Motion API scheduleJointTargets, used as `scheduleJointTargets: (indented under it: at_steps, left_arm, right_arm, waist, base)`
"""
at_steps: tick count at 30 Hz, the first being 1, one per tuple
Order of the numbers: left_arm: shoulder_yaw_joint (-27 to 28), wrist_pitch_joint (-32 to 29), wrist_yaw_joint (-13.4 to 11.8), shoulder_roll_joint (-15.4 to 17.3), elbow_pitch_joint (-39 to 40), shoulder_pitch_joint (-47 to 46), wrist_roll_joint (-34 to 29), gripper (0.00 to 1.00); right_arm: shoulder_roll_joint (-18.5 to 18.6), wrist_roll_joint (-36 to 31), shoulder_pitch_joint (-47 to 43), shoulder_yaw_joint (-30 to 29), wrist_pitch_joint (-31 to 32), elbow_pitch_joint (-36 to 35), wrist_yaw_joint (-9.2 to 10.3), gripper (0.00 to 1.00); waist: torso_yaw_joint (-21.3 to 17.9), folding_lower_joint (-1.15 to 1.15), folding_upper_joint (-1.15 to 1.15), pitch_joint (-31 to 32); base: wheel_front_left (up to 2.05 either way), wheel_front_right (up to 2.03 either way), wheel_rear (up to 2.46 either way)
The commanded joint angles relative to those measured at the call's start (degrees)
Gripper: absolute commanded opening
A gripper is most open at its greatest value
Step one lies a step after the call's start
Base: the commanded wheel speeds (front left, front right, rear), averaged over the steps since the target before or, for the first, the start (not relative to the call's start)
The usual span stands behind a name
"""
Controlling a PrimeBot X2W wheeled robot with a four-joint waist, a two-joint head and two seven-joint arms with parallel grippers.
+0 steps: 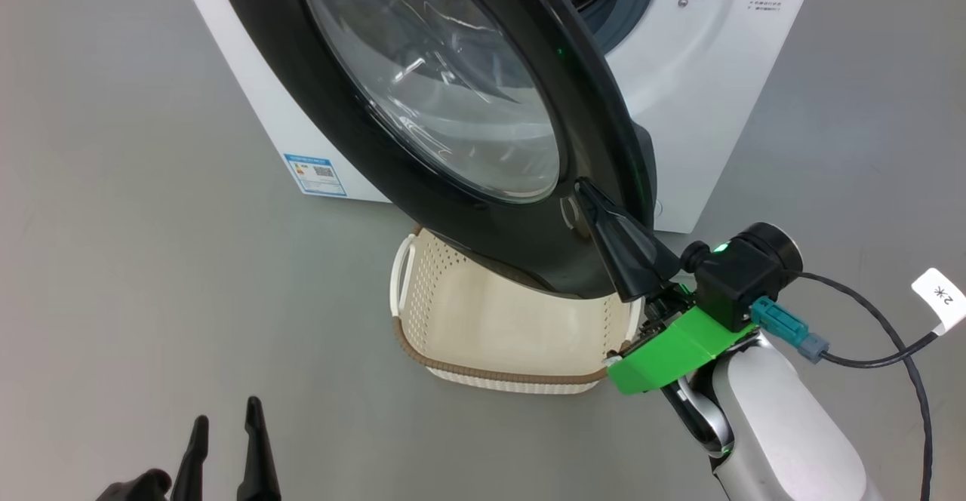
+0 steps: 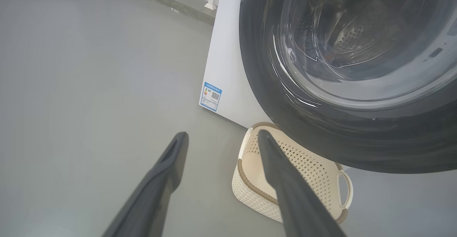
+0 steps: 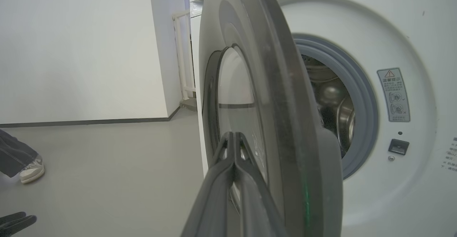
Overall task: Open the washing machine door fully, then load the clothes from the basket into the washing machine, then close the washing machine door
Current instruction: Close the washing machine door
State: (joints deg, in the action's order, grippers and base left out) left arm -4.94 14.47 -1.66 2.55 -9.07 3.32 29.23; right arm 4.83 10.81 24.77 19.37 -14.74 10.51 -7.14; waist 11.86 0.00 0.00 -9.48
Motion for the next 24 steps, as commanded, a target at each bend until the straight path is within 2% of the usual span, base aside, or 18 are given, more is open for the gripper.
scheduleJointTargets:
  at_steps: [1, 24]
  left_arm:
    - [1.64, 0.52, 0.26, 0.32, 1.09, -1.93, 0.25, 1.00]
    - [1.69, 0.52, 0.77, 0.32, 1.55, -4.18, 0.69, 1.00]
  right_arm:
    - [-0.78, -0.01, 1.66, 0.89, -0.26, -1.25, -0.35, 0.00]
    - [0.92, -0.58, 6.41, -1.31, -0.26, -0.82, -0.35, 0.00]
  waist:
    - [0.10, 0.00, 0.00, -0.36]
    - [-0.83, 0.00, 0.00, -5.06]
  base:
    - [0.00, 0.00, 0.00]
    - [0.00, 0.00, 0.00]
